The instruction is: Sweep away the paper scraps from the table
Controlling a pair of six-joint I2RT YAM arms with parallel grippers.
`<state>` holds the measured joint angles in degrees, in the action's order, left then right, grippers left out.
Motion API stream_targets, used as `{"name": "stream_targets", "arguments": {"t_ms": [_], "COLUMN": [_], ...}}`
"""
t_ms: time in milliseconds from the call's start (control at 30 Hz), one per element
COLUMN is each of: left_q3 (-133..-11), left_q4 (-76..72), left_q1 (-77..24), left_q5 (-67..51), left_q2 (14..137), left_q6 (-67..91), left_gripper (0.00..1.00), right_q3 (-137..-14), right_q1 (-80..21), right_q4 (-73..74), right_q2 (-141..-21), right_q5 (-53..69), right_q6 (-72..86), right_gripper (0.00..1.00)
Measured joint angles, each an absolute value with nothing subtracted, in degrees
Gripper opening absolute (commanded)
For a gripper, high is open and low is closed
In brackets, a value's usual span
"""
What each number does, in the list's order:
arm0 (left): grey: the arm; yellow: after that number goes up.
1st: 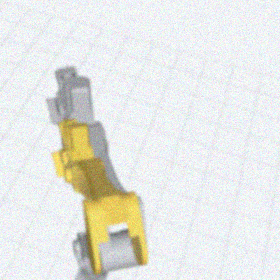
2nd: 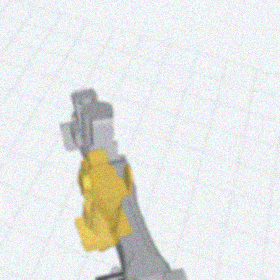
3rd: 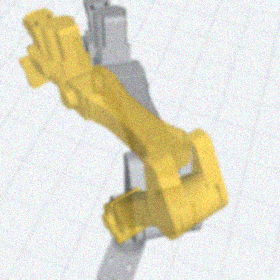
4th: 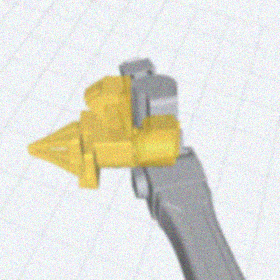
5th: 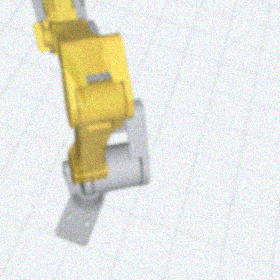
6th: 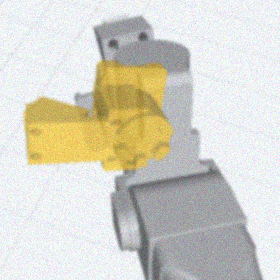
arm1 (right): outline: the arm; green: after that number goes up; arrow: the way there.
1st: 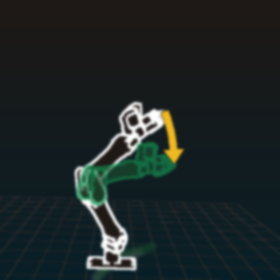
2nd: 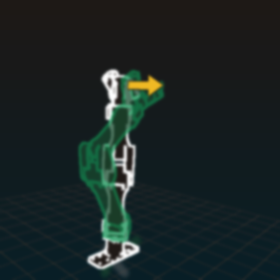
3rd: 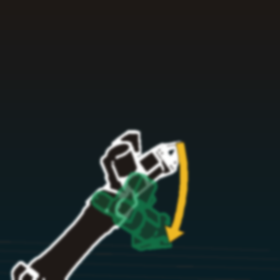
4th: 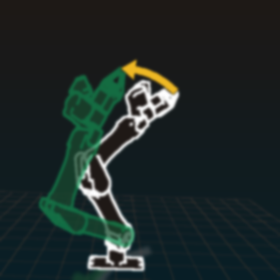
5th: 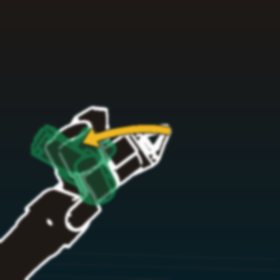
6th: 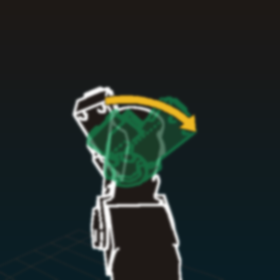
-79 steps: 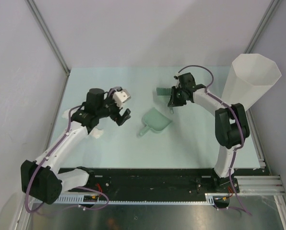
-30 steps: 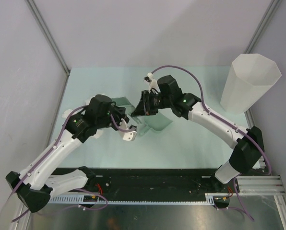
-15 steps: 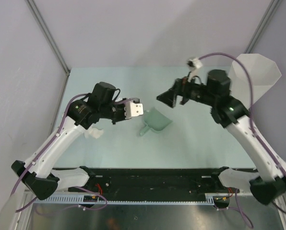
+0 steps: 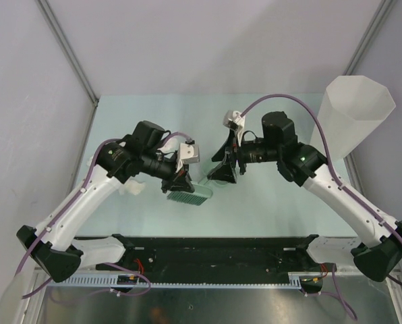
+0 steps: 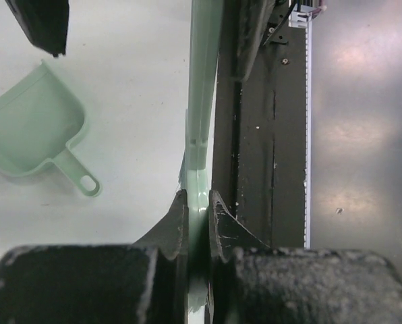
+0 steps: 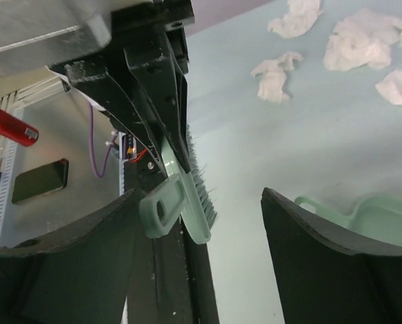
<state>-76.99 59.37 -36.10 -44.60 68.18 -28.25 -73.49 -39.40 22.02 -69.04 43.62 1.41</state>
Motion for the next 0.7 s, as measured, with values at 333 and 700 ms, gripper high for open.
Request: {"name": "stream_targets", "arguments": {"t_ms": [333,700], "left_q3": [-76.97,-83.77], "left_q4": [59.51,56.60], "left_q1": [-36.10,-36.14], "left_q5": [-46.54,-23.53], "left_q2": [68.14,76.53], "left_q6": [-26.94,-15.29], "left_gripper": [0.00,1.00], "right_q3": [-73.38,-73.41], "right_q1": [-42.61,-33.82], "right_q4": [23.77,26.22], "right_q2": [-70.22,-70.89], "right_q5": [48.12,24.14], "right_q6": [-3.51,4.43], "right_gripper": [0.00,0.00]}}
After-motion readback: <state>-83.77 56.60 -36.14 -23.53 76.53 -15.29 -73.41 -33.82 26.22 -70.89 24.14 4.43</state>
